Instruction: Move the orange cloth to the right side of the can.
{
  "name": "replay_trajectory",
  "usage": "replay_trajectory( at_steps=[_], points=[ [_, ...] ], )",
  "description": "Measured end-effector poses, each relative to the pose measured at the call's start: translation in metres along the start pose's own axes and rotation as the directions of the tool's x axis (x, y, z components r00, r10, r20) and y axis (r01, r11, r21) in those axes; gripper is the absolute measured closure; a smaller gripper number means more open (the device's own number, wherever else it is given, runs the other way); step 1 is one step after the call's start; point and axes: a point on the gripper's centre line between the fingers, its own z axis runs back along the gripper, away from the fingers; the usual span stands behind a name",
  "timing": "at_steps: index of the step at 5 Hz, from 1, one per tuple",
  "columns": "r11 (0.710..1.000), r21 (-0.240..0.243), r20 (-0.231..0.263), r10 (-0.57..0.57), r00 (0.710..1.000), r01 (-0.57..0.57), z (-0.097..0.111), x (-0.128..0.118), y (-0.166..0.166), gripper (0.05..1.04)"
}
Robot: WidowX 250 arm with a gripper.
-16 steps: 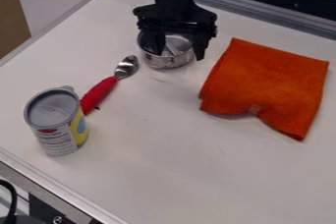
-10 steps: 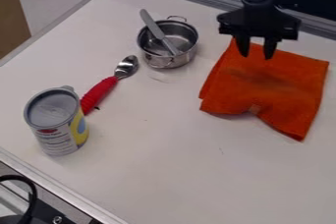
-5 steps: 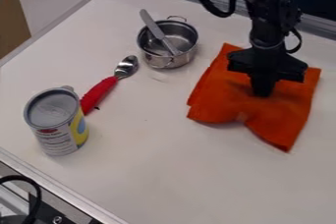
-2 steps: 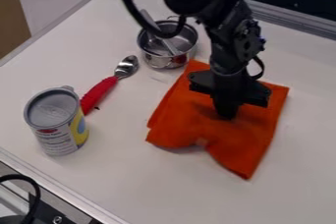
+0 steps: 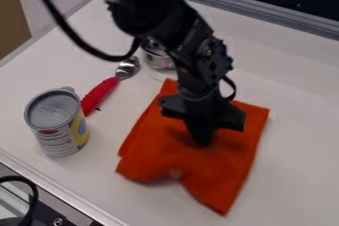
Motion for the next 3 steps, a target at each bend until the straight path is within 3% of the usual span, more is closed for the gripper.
replay_trajectory(
  at_steps=[1,3],
  points=[
    [1.000,0.007,-0.022,0.015,1.000,-0.015,0.0106,-0.0223,0.0089,1.031],
    [0.999,-0.003,-0.021,0.048,0.999,-0.048,0.0204,-0.0299,0.0146,1.031]
  ],
)
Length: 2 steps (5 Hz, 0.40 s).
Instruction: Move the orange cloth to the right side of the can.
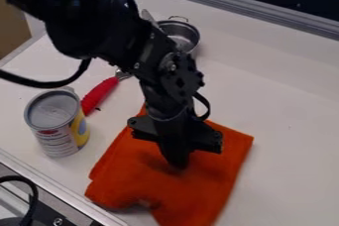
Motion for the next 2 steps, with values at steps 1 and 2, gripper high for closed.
replay_trajectory(
  at_steps=[1,2],
  points=[
    [1.000,0.010,0.023,0.026,0.999,-0.026,-0.0017,0.0095,-0.0012,1.010],
    [0.999,0.018,0.017,0.038,0.999,-0.038,0.0013,0.0160,-0.0035,0.867]
  ],
)
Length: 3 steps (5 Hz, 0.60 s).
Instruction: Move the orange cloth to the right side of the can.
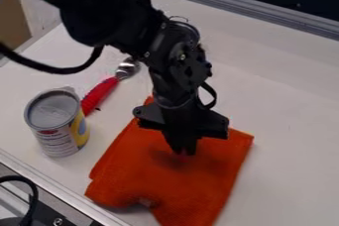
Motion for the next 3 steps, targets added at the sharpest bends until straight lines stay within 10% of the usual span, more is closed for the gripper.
replay_trajectory(
  at_steps=[3],
  points=[
    [0.998,-0.054,0.008,0.025,1.000,-0.024,0.036,0.018,-0.001,0.095]
  ],
)
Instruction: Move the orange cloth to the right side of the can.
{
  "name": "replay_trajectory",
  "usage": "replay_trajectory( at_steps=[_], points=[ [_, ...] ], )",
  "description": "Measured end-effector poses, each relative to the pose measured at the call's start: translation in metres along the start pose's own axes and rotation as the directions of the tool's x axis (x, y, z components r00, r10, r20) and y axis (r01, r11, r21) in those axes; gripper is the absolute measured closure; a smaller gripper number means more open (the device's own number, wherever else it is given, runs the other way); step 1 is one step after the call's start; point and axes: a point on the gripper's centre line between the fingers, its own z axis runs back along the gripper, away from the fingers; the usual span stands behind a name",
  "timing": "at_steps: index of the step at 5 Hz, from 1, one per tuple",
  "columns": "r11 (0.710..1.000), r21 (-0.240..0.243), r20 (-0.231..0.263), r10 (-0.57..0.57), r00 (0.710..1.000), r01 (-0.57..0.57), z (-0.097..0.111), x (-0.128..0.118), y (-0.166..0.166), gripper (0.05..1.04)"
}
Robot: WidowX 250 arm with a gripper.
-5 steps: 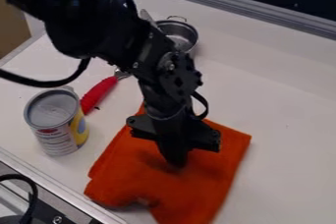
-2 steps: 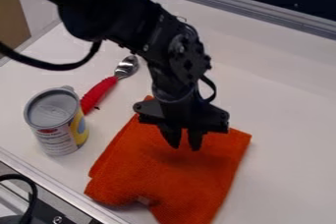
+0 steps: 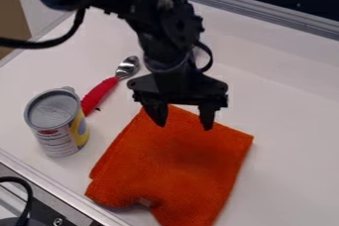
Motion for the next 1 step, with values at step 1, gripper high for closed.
replay_trajectory(
  at_steps=[1],
  points=[
    [0.998,0.002,0.005,-0.060,0.998,0.060,0.0046,0.0139,-0.0099,0.083]
  ],
)
